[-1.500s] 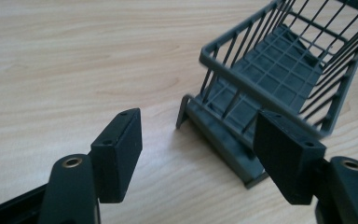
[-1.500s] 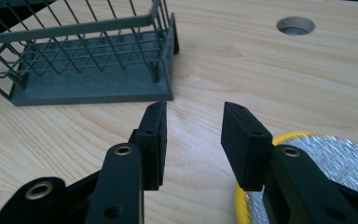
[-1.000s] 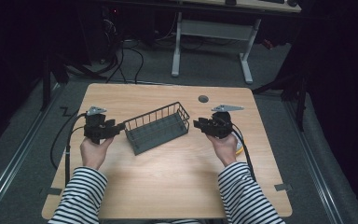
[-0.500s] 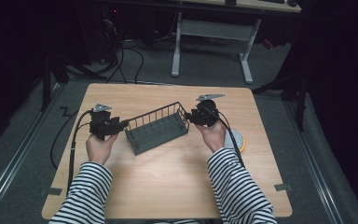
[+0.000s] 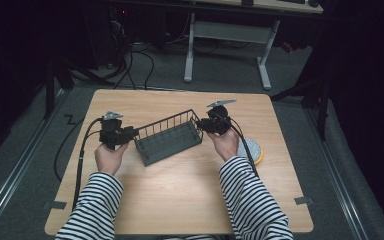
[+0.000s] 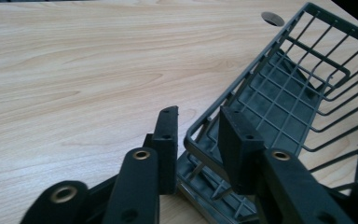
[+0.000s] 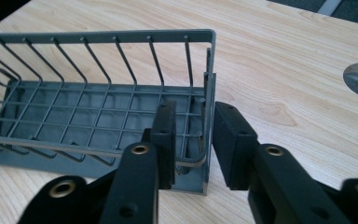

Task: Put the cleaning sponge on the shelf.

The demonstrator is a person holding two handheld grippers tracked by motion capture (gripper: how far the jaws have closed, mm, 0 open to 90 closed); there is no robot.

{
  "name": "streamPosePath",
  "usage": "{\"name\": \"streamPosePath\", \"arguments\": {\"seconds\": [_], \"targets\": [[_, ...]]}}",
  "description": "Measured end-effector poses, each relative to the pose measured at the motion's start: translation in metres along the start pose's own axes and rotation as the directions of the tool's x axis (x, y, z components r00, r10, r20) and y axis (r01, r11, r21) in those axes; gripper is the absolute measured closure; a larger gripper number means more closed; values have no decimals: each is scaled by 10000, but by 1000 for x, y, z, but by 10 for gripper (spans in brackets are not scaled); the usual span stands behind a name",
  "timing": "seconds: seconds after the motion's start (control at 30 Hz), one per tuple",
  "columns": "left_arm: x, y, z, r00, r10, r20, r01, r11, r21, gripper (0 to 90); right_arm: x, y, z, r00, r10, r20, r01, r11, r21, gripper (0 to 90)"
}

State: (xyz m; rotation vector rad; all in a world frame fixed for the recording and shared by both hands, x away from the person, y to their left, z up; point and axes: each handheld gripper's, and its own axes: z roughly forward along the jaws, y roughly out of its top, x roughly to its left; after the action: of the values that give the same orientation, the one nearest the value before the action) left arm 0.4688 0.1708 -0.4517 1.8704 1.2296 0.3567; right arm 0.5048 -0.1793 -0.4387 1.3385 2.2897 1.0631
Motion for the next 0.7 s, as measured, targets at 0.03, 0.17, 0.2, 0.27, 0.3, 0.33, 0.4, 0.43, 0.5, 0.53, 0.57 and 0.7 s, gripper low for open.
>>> {"name": "streamPosePath", "arguments": {"seconds": [0.03,0.17,0.2,0.27,0.3,0.33,0.4,0.43,0.5,0.53,0.57,0.7], "targets": [[-1,0,0,10000,9,-32,-9,10000,8,717,0,0,0,10000,-35,-4,35,10000,26,734],[-2,0,0,10000,29,67,-29,10000,12,734,-1,-3,2,9999,-117,43,115,9992,384,769],[-3,-1,0,10000,38,79,-39,10000,17,736,-1,-4,2,9999,-155,69,152,9990,409,777],[-5,-1,0,9999,111,93,-111,9999,58,740,-2,-7,2,9999,-147,46,144,9989,438,786],[-5,-1,0,9998,148,91,-149,9999,70,740,-2,-7,2,9998,-178,32,177,9990,415,789],[-6,-1,-1,9998,156,97,-157,9998,87,740,-2,-8,1,9997,-224,68,221,9988,429,790],[-7,-2,-2,9998,155,158,-157,9998,103,741,-1,-9,0,9997,-238,89,234,9987,442,790],[-7,-3,-2,9997,126,190,-127,9999,75,741,-1,-9,-1,9996,-267,99,262,9986,466,791],[-8,-4,-3,9995,118,284,-121,9999,75,742,-1,-10,-2,9993,-347,104,342,9983,462,793],[-9,-4,-3,9994,140,327,-143,9999,94,742,-1,-11,-4,9992,-378,99,373,9982,462,795],[-10,-5,-4,9993,161,344,-165,9998,92,742,-1,-12,-5,9992,-387,109,381,9981,474,796],[-15,-5,-5,9988,303,387,-311,9993,208,743,-2,-15,-8,9990,-442,113,437,9982,419,798]]}}
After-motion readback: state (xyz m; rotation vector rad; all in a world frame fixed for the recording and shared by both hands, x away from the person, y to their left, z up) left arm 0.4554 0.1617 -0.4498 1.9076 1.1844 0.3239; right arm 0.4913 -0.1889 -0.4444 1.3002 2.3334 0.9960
